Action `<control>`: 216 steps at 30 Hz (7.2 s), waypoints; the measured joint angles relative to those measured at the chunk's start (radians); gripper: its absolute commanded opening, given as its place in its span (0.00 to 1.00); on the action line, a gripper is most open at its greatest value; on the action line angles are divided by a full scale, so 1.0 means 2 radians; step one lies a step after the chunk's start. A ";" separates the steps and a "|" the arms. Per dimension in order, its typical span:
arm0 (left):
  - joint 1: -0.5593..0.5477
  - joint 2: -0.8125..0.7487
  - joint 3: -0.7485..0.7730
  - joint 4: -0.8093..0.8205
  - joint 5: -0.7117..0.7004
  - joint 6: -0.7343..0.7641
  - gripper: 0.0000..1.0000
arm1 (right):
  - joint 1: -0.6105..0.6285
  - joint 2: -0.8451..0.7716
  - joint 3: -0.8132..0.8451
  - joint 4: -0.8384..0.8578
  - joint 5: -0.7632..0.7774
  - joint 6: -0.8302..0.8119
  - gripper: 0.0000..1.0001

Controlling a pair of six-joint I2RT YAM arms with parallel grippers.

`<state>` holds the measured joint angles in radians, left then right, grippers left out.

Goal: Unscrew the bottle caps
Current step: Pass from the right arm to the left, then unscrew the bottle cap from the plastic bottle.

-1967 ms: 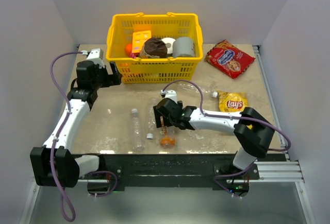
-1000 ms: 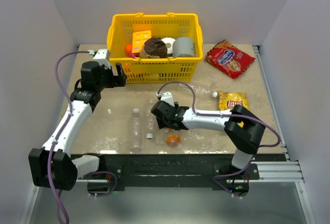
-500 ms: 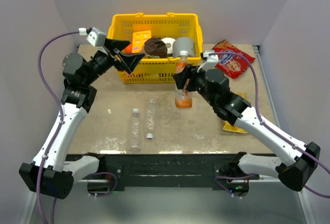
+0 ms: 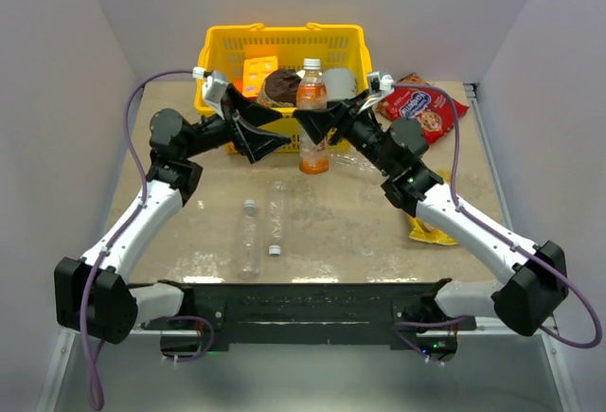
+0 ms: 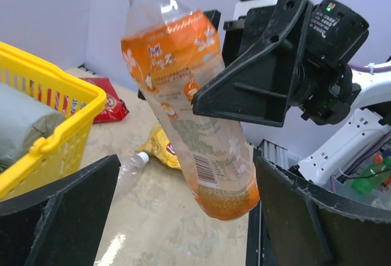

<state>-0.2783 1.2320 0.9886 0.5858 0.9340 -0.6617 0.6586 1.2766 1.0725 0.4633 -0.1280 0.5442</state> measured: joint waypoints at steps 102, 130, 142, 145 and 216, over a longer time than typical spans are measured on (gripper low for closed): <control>-0.168 0.028 -0.026 -0.241 -0.298 0.280 0.58 | -0.019 0.044 0.072 -0.155 -0.054 -0.042 0.00; -0.104 0.028 -0.026 -0.169 0.021 0.238 0.25 | -0.058 0.059 0.073 -0.022 -0.335 -0.024 0.00; -0.104 0.028 -0.027 -0.133 0.105 0.218 0.14 | -0.060 0.047 0.073 0.008 -0.403 -0.027 0.08; -0.106 0.028 -0.027 -0.144 0.091 0.229 0.11 | -0.062 0.042 0.071 -0.008 -0.392 -0.033 0.28; -0.193 0.013 -0.015 -0.275 -0.361 0.315 0.04 | 0.005 0.034 0.103 -0.202 -0.011 -0.046 0.10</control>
<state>-0.6636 1.2583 0.9581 0.0353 0.2123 -0.0326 0.6682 1.3441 1.2793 0.0601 -0.1493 0.4522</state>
